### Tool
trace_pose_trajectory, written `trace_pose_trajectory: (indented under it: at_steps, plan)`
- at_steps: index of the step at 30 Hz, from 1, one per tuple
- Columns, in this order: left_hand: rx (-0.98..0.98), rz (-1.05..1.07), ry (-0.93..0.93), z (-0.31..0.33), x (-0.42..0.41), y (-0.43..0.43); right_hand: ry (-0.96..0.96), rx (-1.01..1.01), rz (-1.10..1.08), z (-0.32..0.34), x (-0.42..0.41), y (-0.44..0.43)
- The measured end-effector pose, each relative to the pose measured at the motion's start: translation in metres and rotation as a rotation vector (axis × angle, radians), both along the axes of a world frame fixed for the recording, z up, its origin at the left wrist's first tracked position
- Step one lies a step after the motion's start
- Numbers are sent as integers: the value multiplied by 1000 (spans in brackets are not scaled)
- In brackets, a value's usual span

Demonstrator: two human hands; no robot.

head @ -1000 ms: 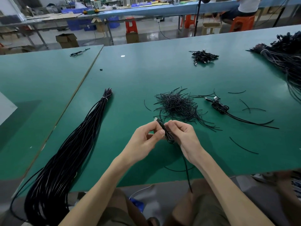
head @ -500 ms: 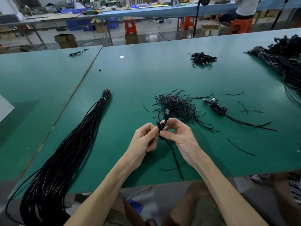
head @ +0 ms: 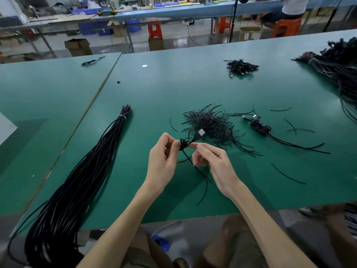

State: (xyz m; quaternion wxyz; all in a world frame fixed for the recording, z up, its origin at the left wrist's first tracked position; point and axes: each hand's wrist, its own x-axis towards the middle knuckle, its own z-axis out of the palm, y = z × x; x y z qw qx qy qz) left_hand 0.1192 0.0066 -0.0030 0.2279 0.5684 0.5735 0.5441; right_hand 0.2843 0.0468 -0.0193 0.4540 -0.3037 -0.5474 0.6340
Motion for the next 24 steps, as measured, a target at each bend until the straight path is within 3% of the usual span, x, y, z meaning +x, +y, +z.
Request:
trace_pose_trajectory:
  at_steps: [6, 10, 16, 20, 24]
  plan:
    - [114, -52, 343, 1, -9, -5, -23, -104, 45, 6, 1, -3]
    - [150, -84, 468, 1, -7, -7, -170, 53, 198, 6, -1, -2]
    - [134, -85, 417, 2, -3, -9, -179, 80, 203, 5, -2, -3]
    - [146, -111, 416, 6, -3, -12, -304, 158, 16, 4, -7, -4]
    - [124, -128, 337, 3, 0, -15, -312, 231, -93, 4, -9, -8]
